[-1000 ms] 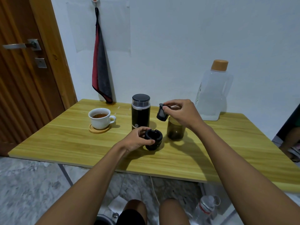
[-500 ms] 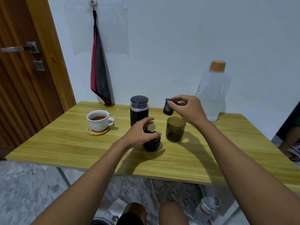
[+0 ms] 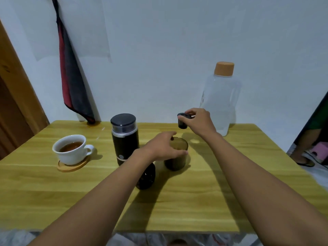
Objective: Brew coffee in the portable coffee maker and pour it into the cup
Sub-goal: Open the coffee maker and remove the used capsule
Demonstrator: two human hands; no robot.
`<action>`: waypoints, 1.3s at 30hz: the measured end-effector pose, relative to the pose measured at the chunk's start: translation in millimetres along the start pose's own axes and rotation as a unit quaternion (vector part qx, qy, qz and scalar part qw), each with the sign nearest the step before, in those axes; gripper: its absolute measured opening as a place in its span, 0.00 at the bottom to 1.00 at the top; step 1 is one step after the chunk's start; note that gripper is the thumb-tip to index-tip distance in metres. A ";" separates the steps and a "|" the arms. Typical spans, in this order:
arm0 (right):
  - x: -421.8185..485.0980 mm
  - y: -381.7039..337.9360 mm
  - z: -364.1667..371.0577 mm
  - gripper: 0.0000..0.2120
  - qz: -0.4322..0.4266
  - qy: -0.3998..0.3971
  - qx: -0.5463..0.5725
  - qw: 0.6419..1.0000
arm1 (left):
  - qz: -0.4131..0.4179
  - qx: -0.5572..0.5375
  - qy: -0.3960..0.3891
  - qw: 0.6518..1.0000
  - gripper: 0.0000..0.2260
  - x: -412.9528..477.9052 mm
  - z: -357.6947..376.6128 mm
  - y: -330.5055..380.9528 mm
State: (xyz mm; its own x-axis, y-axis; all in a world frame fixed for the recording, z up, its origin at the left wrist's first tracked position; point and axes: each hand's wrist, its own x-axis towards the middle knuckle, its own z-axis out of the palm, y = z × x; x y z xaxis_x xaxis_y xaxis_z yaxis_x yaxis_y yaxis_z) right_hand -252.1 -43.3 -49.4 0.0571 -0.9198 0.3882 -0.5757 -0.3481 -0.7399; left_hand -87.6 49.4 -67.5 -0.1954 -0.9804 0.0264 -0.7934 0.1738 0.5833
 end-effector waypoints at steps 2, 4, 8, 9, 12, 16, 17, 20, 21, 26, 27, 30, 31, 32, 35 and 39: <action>11.8 16.2 14.5 0.14 0.012 -0.010 -0.011 1.000 | 0.002 0.007 -0.018 1.000 0.42 5.9 -3.8 -1.8; 23.9 31.1 28.5 0.15 0.017 -0.018 -0.033 0.999 | 0.005 0.008 -0.027 1.000 0.41 10.9 -7.8 -3.3; 40.9 52.9 49.7 0.17 0.032 -0.021 -0.052 0.998 | 0.014 0.008 -0.038 0.999 0.38 15.7 -11.1 -3.8; 43.6 56.1 53.4 0.16 0.037 -0.022 -0.052 0.998 | 0.015 0.006 -0.038 0.999 0.37 16.6 -11.3 -4.3; 45.7 62.5 60.1 0.15 0.045 -0.029 -0.057 0.997 | 0.018 0.000 -0.035 0.999 0.36 16.2 -12.3 -4.7; 43.6 66.4 61.9 0.16 0.057 -0.033 -0.057 0.996 | 0.023 -0.005 -0.030 0.999 0.34 14.2 -11.3 -4.1; 42.9 66.1 61.3 0.18 0.060 -0.037 -0.056 0.996 | 0.024 -0.007 -0.029 0.999 0.35 13.7 -10.7 -4.3; 39.4 59.5 55.9 0.27 0.076 -0.044 -0.053 0.995 | 0.025 -0.017 -0.033 0.999 0.40 8.9 -9.9 -5.2; 37.4 56.0 53.1 0.28 0.079 -0.042 -0.053 0.995 | 0.027 -0.027 -0.032 0.999 0.41 6.5 -10.0 -5.4; 12.9 29.8 28.4 0.24 0.057 -0.010 -0.009 0.998 | 0.038 -0.108 0.022 0.993 0.34 -13.5 -19.7 -2.5; 4.4 21.9 22.5 0.22 0.044 0.005 0.005 0.999 | 0.039 -0.122 0.037 0.991 0.33 -20.0 -22.9 -1.1; -24.4 -4.5 7.1 0.18 -0.008 0.046 0.029 0.998 | 0.045 -0.159 0.095 0.982 0.28 -40.5 -31.4 1.2; -34.0 -12.9 3.5 0.17 -0.029 0.054 0.034 0.998 | 0.048 -0.172 0.115 0.977 0.26 -46.5 -33.9 1.7; -47.4 -22.4 0.4 0.15 -0.052 0.059 0.040 0.996 | 0.049 -0.188 0.133 0.972 0.24 -55.8 -36.1 1.9; -85.7 -47.4 -5.0 0.11 -0.124 0.055 0.048 0.990 | 0.039 -0.264 0.175 0.948 0.18 -75.1 -42.0 0.1; -136.3 -69.0 4.7 0.08 -0.159 -0.059 0.054 0.984 | 0.035 -0.356 0.273 0.893 0.05 -103.9 -45.4 -10.1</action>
State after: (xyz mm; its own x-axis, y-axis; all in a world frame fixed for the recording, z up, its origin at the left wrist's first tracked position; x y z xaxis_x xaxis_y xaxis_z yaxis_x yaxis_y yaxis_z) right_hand -216.3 105.2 -53.8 0.3182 -0.7741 0.5473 -0.4247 -0.6326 -0.6477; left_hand -33.1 145.3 -39.3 0.2345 -0.9020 0.3624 -0.1836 0.3250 0.9277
